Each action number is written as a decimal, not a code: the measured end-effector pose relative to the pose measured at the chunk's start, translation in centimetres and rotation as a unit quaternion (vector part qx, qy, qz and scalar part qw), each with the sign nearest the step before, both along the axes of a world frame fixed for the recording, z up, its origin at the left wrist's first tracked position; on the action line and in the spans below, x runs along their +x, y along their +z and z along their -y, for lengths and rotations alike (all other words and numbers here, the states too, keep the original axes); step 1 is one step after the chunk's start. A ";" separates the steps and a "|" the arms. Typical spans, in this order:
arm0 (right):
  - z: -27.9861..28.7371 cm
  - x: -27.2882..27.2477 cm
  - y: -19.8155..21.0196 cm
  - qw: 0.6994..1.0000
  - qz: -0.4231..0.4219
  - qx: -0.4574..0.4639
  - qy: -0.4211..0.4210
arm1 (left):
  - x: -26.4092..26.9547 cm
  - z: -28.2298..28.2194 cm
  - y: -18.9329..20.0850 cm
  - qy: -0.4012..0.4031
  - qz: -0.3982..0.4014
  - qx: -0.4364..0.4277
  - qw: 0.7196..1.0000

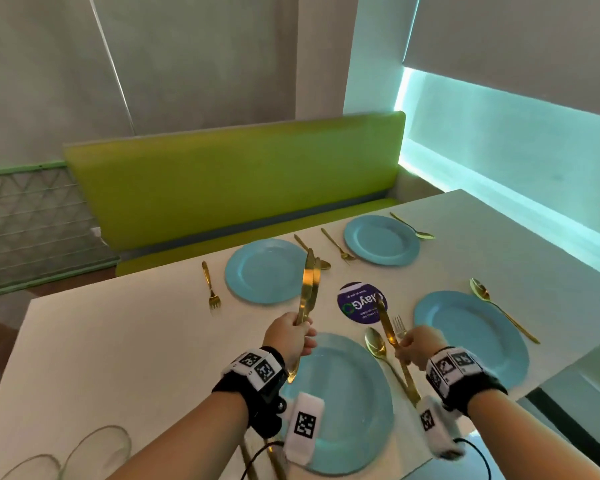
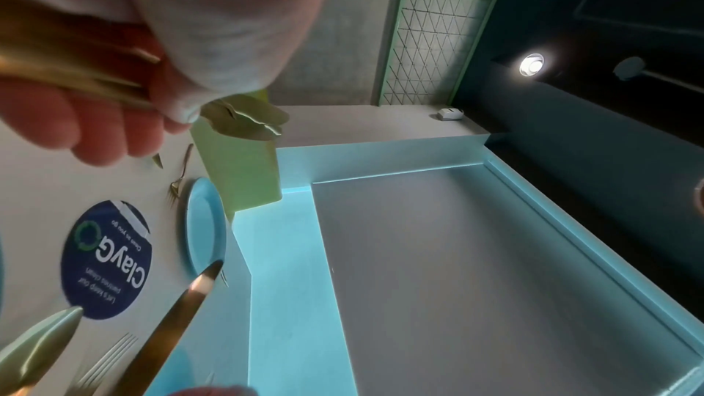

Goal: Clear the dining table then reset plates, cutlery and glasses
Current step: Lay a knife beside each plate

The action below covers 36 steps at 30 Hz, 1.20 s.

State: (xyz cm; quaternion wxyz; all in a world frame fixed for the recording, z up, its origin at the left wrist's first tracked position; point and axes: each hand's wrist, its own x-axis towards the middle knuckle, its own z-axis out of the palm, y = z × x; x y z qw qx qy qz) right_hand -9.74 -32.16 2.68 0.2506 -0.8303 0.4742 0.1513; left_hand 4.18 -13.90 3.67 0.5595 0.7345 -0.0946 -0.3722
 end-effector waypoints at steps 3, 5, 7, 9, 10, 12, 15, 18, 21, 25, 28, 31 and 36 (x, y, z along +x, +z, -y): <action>1.7 -0.6 -2.0 0.998 -0.048 -0.018 0.021 | -0.4 1.9 -0.6 0.010 0.009 0.004 1.000; 2.4 -0.7 -3.0 0.997 -0.061 -0.027 0.038 | -0.8 3.0 -0.8 0.014 0.010 0.008 1.000; 3.0 -0.7 -3.9 0.996 -0.066 -0.029 0.044 | -1.1 3.8 -1.1 0.019 0.010 0.017 1.000; 3.6 -0.7 -4.6 0.995 -0.074 -0.031 0.053 | -1.4 4.4 -1.5 0.024 0.009 0.023 0.999; 3.8 -0.7 -4.9 0.995 -0.074 -0.030 0.057 | -1.5 4.6 -1.6 0.027 0.009 0.025 0.999; 4.1 -0.8 -5.7 0.995 -0.074 -0.030 0.063 | -1.8 5.0 -1.9 0.032 0.014 0.033 0.999; 4.3 -0.9 -6.2 0.994 -0.075 -0.042 0.069 | -2.2 5.2 -2.1 0.043 0.020 0.042 0.998; 4.5 -1.0 -6.4 0.994 -0.082 -0.047 0.062 | -2.5 5.3 -2.3 0.053 0.027 0.048 0.997; 4.7 -1.1 -6.5 0.995 -0.079 -0.048 0.047 | -2.7 5.5 -2.5 0.063 0.034 0.048 0.996; 4.5 -1.0 -6.3 0.996 -0.073 -0.037 0.027 | -2.8 5.5 -2.8 0.077 0.042 0.049 0.995; 4.5 -0.3 -5.4 0.998 -0.055 -0.035 0.016 | -2.5 5.4 -2.9 0.075 0.035 0.044 0.996; 4.7 0.8 -3.5 0.999 -0.026 -0.039 0.016 | -2.0 5.0 -2.8 0.058 0.025 0.036 0.997; 4.4 2.8 0.6 0.997 0.051 -0.038 0.042 | -0.6 5.0 -1.5 0.028 0.006 0.007 1.000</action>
